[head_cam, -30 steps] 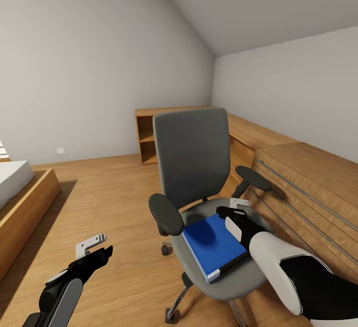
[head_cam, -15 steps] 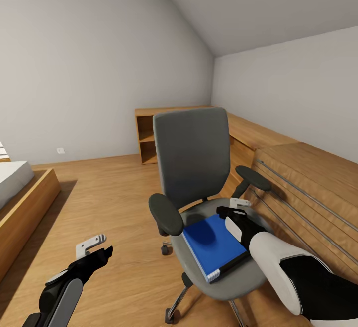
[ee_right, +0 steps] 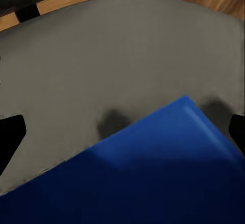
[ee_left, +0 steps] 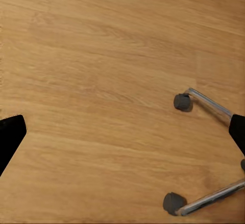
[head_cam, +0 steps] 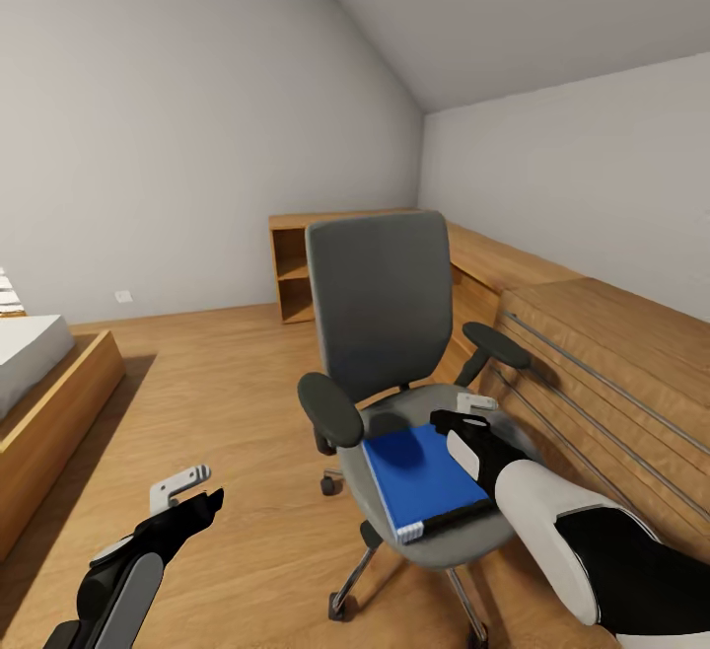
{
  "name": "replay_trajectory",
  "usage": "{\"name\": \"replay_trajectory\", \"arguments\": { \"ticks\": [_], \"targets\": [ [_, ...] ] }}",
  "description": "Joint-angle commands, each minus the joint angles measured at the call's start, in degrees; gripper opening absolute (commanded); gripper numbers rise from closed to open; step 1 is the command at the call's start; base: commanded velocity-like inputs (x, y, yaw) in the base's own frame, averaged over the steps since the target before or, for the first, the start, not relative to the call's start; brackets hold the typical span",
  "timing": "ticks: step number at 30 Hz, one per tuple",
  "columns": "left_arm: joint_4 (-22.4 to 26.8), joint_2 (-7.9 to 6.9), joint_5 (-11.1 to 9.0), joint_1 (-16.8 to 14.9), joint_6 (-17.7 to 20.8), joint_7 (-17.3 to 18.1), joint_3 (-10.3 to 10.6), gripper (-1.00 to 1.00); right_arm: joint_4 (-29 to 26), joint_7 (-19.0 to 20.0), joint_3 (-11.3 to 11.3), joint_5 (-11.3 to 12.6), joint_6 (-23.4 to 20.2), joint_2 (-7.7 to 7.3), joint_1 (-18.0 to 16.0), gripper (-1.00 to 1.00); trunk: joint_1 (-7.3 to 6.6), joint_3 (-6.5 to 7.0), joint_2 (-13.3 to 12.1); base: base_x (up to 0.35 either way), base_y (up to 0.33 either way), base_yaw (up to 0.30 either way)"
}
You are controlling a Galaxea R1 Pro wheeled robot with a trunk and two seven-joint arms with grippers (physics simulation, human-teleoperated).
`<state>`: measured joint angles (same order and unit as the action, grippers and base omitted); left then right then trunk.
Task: In the bedroom, organize the workspace by keeping the computer under the desk, ensuring the monitor is on the desk, placing the keyboard on the desk next to the monitor, placing the mouse on the desk next to the keyboard, moving the folder from the swivel chair onto the desk next to the mouse, stacking the notebook on top of the folder with the pen on top of the notebook, and positioning the swivel chair next to the desk.
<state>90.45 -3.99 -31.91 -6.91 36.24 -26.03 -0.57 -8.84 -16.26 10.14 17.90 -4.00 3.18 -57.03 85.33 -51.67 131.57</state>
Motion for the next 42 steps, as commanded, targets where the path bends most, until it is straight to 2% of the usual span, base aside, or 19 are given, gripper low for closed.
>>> {"name": "replay_trajectory", "arguments": {
  "ticks": [1,25,36,42],
  "targets": [
    [0.07,-0.03,-0.61,-0.03,0.14,-0.51,0.04,1.0,-0.12,-0.35,0.49,0.39,-0.39,-0.01,-0.01,1.0,-0.04,-0.06,0.03,-0.272,0.0,0.0],
    [0.07,-0.05,-0.62,-0.03,0.13,-0.51,-0.04,1.0,-0.21,-0.35,0.48,0.39,-0.3,-0.09,-0.01,1.0,-0.04,-0.06,0.03,-0.173,0.0,0.0],
    [0.07,-0.05,-0.68,-0.03,0.14,-0.48,-0.04,1.0,-0.21,-0.35,0.49,0.39,-0.24,-0.1,-0.01,1.0,-0.04,-0.06,0.03,-0.026,0.0,0.0],
    [0.07,-0.05,-0.67,-0.03,0.14,-0.43,-0.04,1.0,-0.43,-0.35,0.44,0.39,0.0,-0.1,-0.01,1.0,-1.36,1.02,-2.38,0.0,0.0,0.0]
  ]
}}
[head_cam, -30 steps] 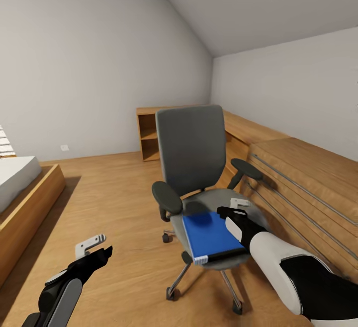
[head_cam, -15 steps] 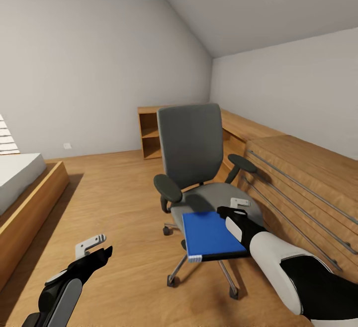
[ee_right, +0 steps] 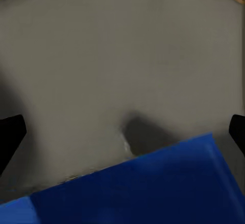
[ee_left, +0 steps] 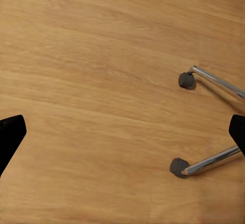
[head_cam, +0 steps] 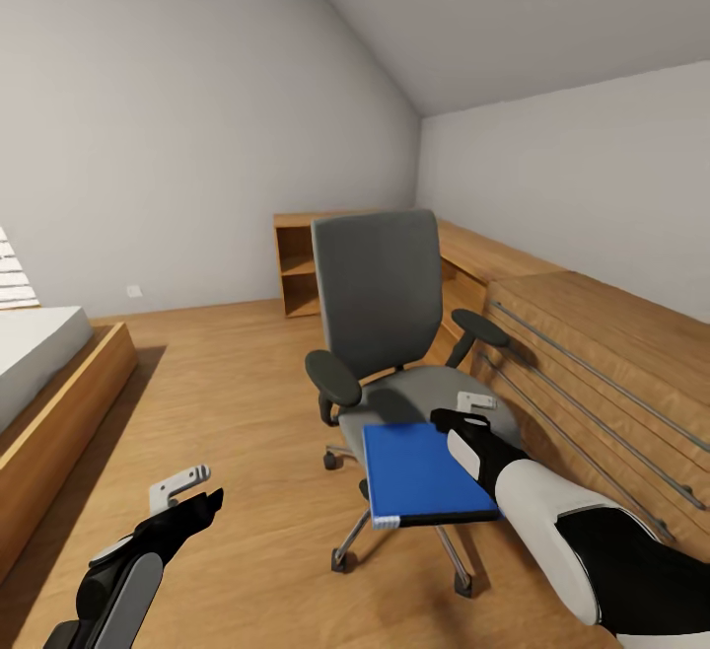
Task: In the bedroom, organize the workspace by keeping the computer under the desk, ensuring the monitor is on the desk, placing the keyboard on the desk next to the monitor, placing the mouse on the desk next to the keyboard, moving the folder from the swivel chair onto the desk next to the mouse, stacking the notebook on top of the folder with the pen on top of the notebook, and positioning the swivel chair next to the desk.
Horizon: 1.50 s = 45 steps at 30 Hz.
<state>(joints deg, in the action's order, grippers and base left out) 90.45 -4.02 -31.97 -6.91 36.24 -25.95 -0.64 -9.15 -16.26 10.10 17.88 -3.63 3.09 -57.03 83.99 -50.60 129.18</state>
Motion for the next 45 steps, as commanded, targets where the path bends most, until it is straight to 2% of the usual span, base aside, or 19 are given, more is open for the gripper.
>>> {"name": "replay_trajectory", "arguments": {
  "ticks": [1,17,27,31,35,37,38,39,44,45],
  "targets": [
    [0.07,-0.02,-0.62,-0.03,0.14,-0.51,0.03,1.0,-0.15,-0.36,0.48,0.4,-0.35,-0.02,-0.01,1.0,-0.24,0.13,-0.39,0.0,0.0,0.0],
    [-0.16,0.06,-0.64,-0.03,0.14,-0.51,0.07,1.0,-0.47,-0.36,0.53,0.4,0.57,-0.19,-0.01,1.0,-3.75,3.0,-6.81,0.0,0.0,0.0],
    [-0.22,0.07,-0.64,-0.03,0.14,-0.5,0.12,1.0,-4.65,-1.65,0.45,0.5,1.49,-0.2,0.36,1.0,-5.95,4.79,-10.82,0.0,0.0,0.0],
    [-0.22,0.07,-0.64,-0.03,0.14,-0.5,0.16,1.0,-7.54,-2.57,0.43,0.56,-0.5,-0.23,0.95,1.0,-6.82,5.51,-12.42,0.0,0.0,0.0],
    [-0.24,0.07,-0.64,-0.03,0.14,-0.44,0.19,1.0,-13.44,-2.89,0.38,0.52,-4.6,-0.46,3.2,1.0,-6.82,5.51,-12.42,0.0,0.0,0.0],
    [-0.26,0.07,-0.64,-0.03,0.14,-0.43,0.2,1.0,-20.4,-3.52,0.37,0.5,-8.14,-1.13,6.22,1.0,-6.82,5.51,-12.42,0.0,0.0,0.0],
    [-0.25,0.07,-0.62,-0.03,0.16,-0.42,0.2,1.0,-26.71,-4.47,0.37,0.51,-11.02,-1.65,9.17,1.0,-6.82,5.51,-12.42,0.0,0.0,0.0],
    [-0.26,0.07,-0.63,-0.03,0.17,-0.42,0.2,1.0,-30.27,-5.14,0.36,0.52,-12.57,-1.87,10.93,1.0,-6.82,5.51,-12.42,0.0,0.0,0.0],
    [-0.26,0.07,-0.58,-0.03,0.17,-0.42,0.2,1.0,-47.89,-9.48,0.22,0.6,-19.03,-2.42,20.34,1.0,-6.82,5.51,-12.42,0.0,0.0,0.0],
    [-0.27,0.07,-0.61,-0.03,0.2,-0.42,0.2,1.0,-53.84,-11.04,0.12,0.62,-20.41,-2.47,23.36,1.0,-6.82,5.51,-12.42,0.0,0.0,0.0]
  ]
}}
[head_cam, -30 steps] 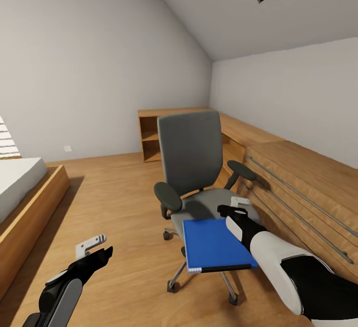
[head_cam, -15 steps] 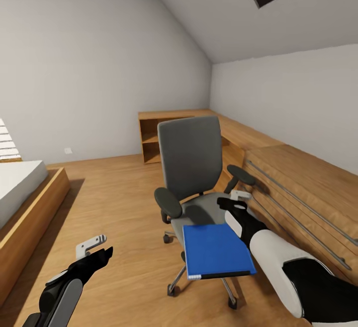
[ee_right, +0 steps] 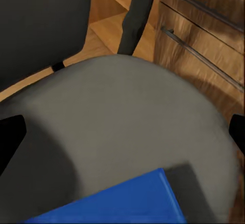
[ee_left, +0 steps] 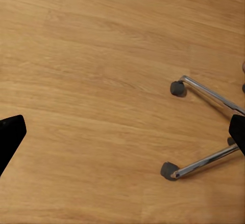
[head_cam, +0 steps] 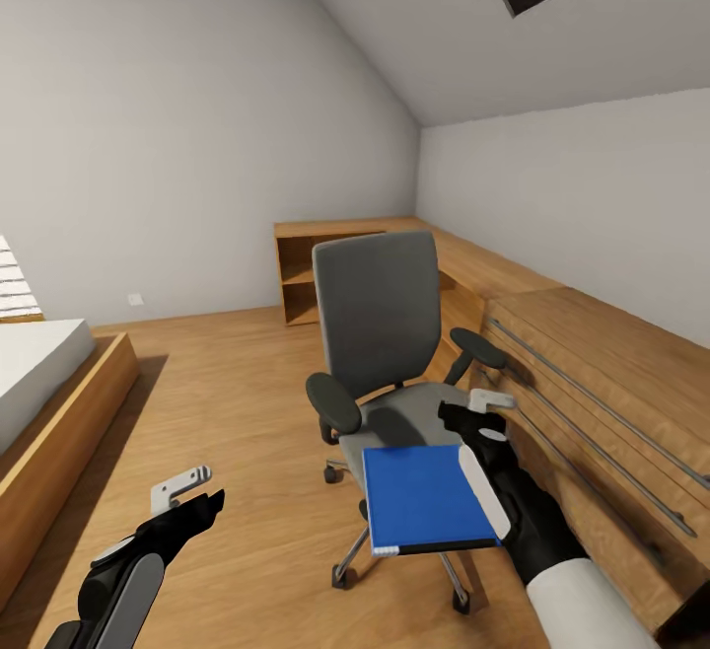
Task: In the bedroom, organize the workspace by keeping the computer under the desk, ensuring the monitor is on the desk, placing the keyboard on the desk next to the monitor, placing the mouse on the desk next to the keyboard, moving the folder from the swivel chair onto the desk next to the mouse, stacking the notebook on top of the folder with the pen on top of the notebook, and positioning the swivel chair next to the desk.
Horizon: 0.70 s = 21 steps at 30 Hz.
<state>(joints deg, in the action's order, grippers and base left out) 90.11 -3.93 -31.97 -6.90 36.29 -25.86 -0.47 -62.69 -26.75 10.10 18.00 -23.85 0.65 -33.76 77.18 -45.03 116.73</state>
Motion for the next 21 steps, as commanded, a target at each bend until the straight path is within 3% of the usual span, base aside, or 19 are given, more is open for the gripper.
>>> {"name": "replay_trajectory", "arguments": {
  "ticks": [1,5,7,15,21],
  "targets": [
    [0.07,-0.02,-0.61,-0.04,0.15,-0.51,0.03,1.0,-2.95,-1.17,0.09,0.52,-0.71,-0.05,1.35,1.0,-0.01,-0.06,0.02,0.0,0.0,0.0],
    [0.07,-0.02,-0.63,-0.04,0.17,-0.51,0.03,1.0,-11.5,-2.69,0.04,0.75,-2.03,0.0,5.4,1.0,-0.01,-0.06,0.02,0.0,0.0,0.0],
    [0.06,-0.02,-0.64,-0.04,0.16,-0.51,0.04,1.0,-17.64,-3.4,0.06,1.81,-2.7,0.04,9.1,1.0,-0.01,-0.06,0.02,0.0,0.0,0.0],
    [0.06,-0.02,-0.62,-0.04,0.08,-0.51,0.04,1.0,-20.65,-3.55,0.32,2.75,-2.98,0.24,11.11,1.0,-0.01,-0.06,0.02,0.0,0.0,0.0],
    [0.06,-0.02,-0.56,-0.04,0.09,-0.51,0.04,1.0,-21.01,-3.35,0.29,5.4,-2.87,0.61,11.31,1.0,-0.01,-0.06,0.02,0.0,0.019,0.0]
  ]
}}
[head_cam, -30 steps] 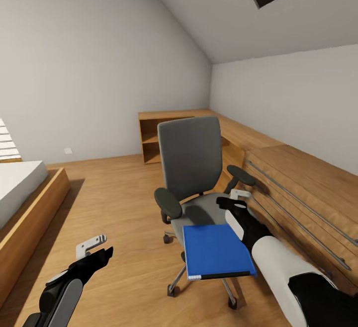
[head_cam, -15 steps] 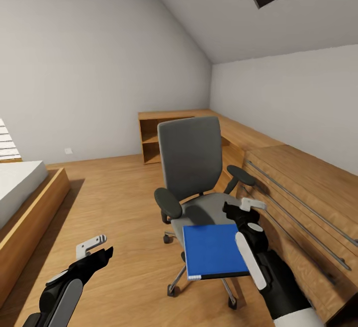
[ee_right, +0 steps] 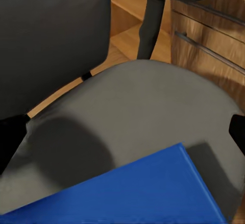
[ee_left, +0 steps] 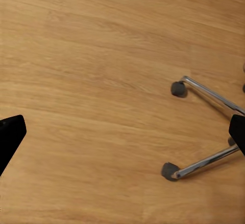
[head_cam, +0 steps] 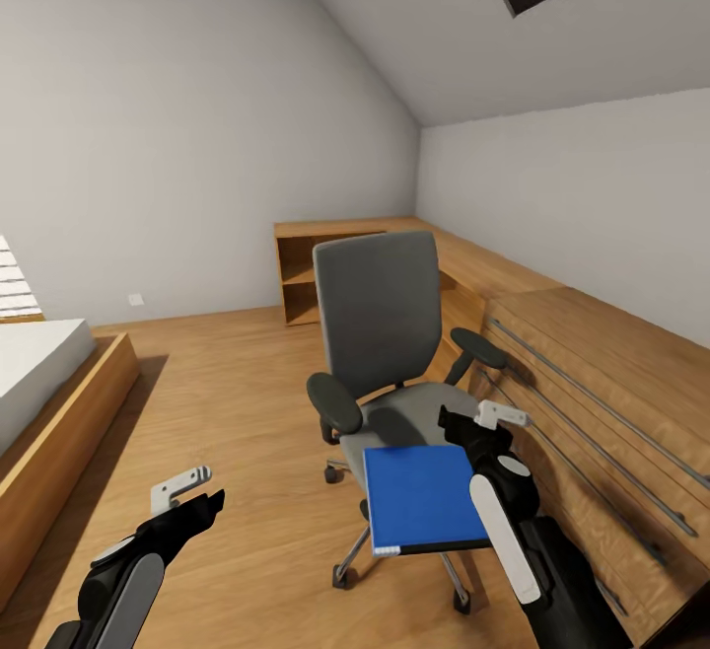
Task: In the bedroom, organize the workspace by keeping the computer under the desk, ensuring the monitor is on the desk, placing the keyboard on the desk next to the monitor, placing the mouse on the desk next to the keyboard, moving the folder from the swivel chair onto the desk next to the mouse, stacking the notebook on top of the folder with the pen on top of the notebook, and positioning the swivel chair next to the desk.
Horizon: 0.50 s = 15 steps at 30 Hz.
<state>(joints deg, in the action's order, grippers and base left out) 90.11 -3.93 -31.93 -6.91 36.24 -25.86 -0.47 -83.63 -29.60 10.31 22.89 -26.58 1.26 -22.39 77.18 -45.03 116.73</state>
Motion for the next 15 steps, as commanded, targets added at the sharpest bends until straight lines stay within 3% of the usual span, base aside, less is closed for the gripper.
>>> {"name": "replay_trajectory", "arguments": {
  "ticks": [1,6,15],
  "targets": [
    [0.07,-0.02,-0.6,-0.04,0.14,-0.51,0.03,1.0,-0.09,-0.49,0.05,1.05,-0.16,-0.01,-0.04,1.0,-0.01,-0.06,0.03,0.0,0.095,0.0],
    [-0.01,0.05,-0.57,-0.04,0.14,-0.42,0.11,1.0,-0.13,-0.59,-0.04,4.48,0.0,0.03,-0.02,1.0,-0.01,-0.06,0.03,0.0,0.22,-0.024],
    [-0.02,0.06,-0.51,-0.04,0.14,-0.42,0.12,1.0,-0.15,-0.62,-0.33,9.18,0.17,-0.28,-0.02,1.0,-0.01,-0.06,0.03,0.0,0.326,-0.165]
  ]
}}
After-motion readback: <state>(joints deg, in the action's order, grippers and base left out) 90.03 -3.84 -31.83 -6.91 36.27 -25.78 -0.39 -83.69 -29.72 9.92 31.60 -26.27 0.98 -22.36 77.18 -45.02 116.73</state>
